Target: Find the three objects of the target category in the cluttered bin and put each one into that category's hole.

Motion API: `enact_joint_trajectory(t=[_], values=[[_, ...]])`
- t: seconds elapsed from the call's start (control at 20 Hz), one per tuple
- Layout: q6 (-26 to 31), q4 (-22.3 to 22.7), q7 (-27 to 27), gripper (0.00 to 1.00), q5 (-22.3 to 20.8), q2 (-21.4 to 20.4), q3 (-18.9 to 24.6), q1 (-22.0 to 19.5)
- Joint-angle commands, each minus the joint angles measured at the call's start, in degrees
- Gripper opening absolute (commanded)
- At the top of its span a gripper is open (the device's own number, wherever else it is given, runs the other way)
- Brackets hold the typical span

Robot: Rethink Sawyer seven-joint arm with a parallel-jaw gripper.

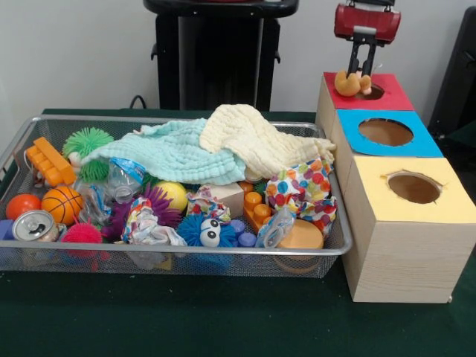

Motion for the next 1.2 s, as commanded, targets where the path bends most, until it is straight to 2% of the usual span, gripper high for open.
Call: enact_joint_trajectory(t=[0.05,0.7,0.75,1.0,1.2], values=[[0.34,0.45,16.84,0.0,5.44,1.7,4.8,1.29],[0.88,0.17,17.04,0.0,5.88,2.29,5.79,1.12],[1.48,0.46,17.44,1.0,4.67,2.05,6.7,-0.05],[1.88,0.36,17.17,1.0,3.17,1.57,7.52,-1.41],[3.91,1.07,16.53,1.0,4.87,0.16,7.34,-0.88]])
